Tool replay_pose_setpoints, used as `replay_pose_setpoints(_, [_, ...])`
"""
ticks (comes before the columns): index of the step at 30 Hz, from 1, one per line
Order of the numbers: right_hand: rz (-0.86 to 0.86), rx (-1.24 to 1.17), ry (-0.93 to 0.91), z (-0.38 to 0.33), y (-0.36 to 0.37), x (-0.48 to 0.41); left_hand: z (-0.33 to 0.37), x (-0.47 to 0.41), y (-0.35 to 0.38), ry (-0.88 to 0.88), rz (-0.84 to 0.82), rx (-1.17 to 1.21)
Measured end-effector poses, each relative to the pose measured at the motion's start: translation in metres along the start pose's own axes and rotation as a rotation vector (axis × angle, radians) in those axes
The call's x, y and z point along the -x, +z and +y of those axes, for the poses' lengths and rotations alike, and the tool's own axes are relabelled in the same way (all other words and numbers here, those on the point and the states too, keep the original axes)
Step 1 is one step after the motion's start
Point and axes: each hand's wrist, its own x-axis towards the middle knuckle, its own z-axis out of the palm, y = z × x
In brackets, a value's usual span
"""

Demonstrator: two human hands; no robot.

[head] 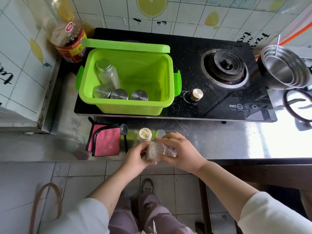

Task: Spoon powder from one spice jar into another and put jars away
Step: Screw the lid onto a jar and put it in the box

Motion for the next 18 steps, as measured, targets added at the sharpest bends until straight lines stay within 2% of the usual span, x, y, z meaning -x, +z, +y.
replay_pose_setpoints(6, [-0.023,-0.040,-0.007,0.002,0.000,0.002,0.000,0.006,-0.004,0.009,-0.010,0.049])
replay_pose_setpoints(9, [0.121,-0.134,0.108,0.007,0.003,-0.002,-0.004,0.009,-0.007,-0.004,-0.006,0.068])
replay_pose_setpoints(11, [0.196,-0.075,0.238,0.016,0.006,-0.011,-0.008,0.010,-0.009,-0.007,0.011,0.084])
replay_pose_setpoints(14, [0.037,0.146,0.353,0.025,0.013,-0.029,-0.012,0.012,-0.015,-0.007,0.027,0.088])
replay_pose_setpoints(18, [-0.135,0.308,0.359,0.031,0.024,-0.048,-0.014,0.016,-0.023,-0.008,0.060,0.099])
